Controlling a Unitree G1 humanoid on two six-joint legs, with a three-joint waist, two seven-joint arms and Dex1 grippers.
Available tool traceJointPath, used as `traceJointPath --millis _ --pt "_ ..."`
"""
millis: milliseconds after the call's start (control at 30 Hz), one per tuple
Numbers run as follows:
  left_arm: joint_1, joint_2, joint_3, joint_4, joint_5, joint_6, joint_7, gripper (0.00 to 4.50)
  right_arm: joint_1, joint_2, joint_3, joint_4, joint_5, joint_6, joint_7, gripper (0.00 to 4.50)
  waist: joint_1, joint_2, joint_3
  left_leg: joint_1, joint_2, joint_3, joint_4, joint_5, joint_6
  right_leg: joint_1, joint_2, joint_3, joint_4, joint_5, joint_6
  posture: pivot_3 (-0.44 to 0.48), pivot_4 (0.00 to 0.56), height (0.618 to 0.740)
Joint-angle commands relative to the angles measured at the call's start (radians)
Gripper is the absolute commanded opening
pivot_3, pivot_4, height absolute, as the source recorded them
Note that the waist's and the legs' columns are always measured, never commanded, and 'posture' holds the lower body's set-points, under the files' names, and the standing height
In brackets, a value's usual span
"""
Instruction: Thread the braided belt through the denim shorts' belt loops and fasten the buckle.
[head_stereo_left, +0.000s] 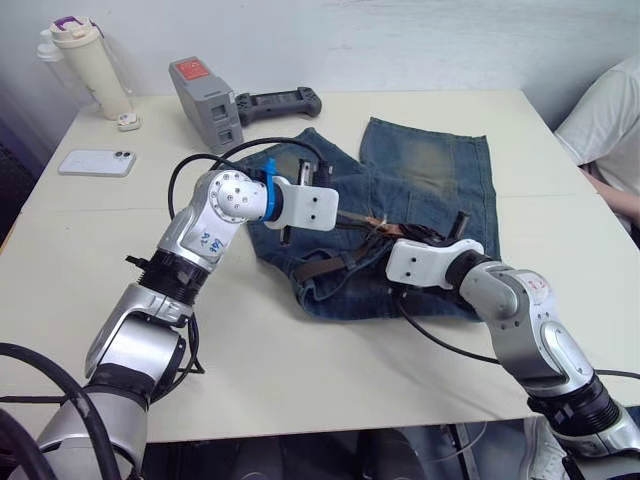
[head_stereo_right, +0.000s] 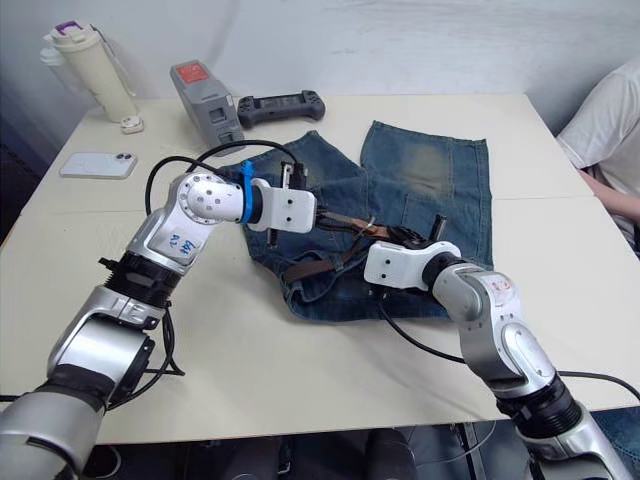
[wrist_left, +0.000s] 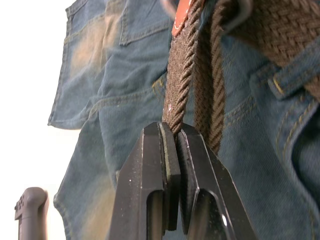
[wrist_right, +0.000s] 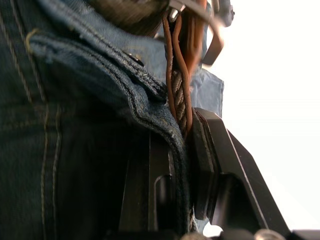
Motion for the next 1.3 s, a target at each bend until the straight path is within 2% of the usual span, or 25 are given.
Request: traceJointPath --millis 33,233,500,733,1000,1233,1300 --pt "0.011 -0.013 -0.008 -0.086 0.012 0.028 -0.004 0.0 -0.021 0.011 -0.027 -0.038 -0.011 0.019 0.009 0.04 -0.001 0.0 0.0 0.0 0.0 0.0 0.0 0.0 0.0 0.0 0.0 0.0 0.0 0.0 0.0 0.0 0.15 0.74" --pt "0.052 -0.034 -0.006 -0.156 0.009 0.1 -0.009 0.0 -0.018 0.027 -0.044 -0.06 -0.006 0.048 0.017 0.04 -0.001 0.0 0.0 0.0 0.0 0.0 0.0 0.0 0.0 0.0 0.0 0.0 0.0 0.0 0.0 0.0 0.15 0.74" --pt "0.163 -0.083 -0.003 -0.322 -0.008 0.35 -0.026 0.0 0.079 0.139 -0.092 -0.1 0.05 0.19 0.009 0.04 0.0 0.0 0.0 0.0 0.0 0.0 0.001 0.0 0.0 0.0 0.0 0.0 0.001 0.0 0.0 0.0 0.15 0.74" --pt "0.242 -0.109 -0.007 -0.433 -0.006 0.525 -0.022 0.0 0.096 0.154 -0.106 -0.118 0.082 0.239 0.012 0.04 0.0 0.0 0.0 0.0 0.0 0.0 0.001 0.0 0.0 0.0 0.0 0.0 0.002 0.0 0.0 0.0 0.15 0.74" --pt "0.239 -0.132 -0.046 -0.449 0.005 0.537 -0.001 0.0 0.081 0.092 -0.003 -0.119 0.062 0.156 0.059 0.04 0.0 0.0 0.0 0.0 0.0 -0.001 0.002 0.0 0.0 0.0 0.0 0.0 0.002 0.0 0.0 0.0 0.15 0.74" --pt "0.224 -0.157 -0.063 -0.436 -0.001 0.528 0.012 0.0 0.079 0.11 -0.019 -0.136 0.084 0.159 0.055 0.04 0.0 0.0 0.0 0.0 0.0 -0.001 0.002 0.0 0.0 0.0 0.0 0.0 0.002 0.0 0.0 0.0 0.15 0.74" --pt "0.22 -0.159 -0.062 -0.428 -0.002 0.526 0.014 0.0 0.079 0.117 -0.05 -0.155 0.11 0.166 0.059 1.11 0.0 0.0 0.0 0.0 0.0 -0.001 0.002 0.0 0.0 0.0 0.0 0.0 0.002 0.0 0.0 0.0 0.15 0.74"
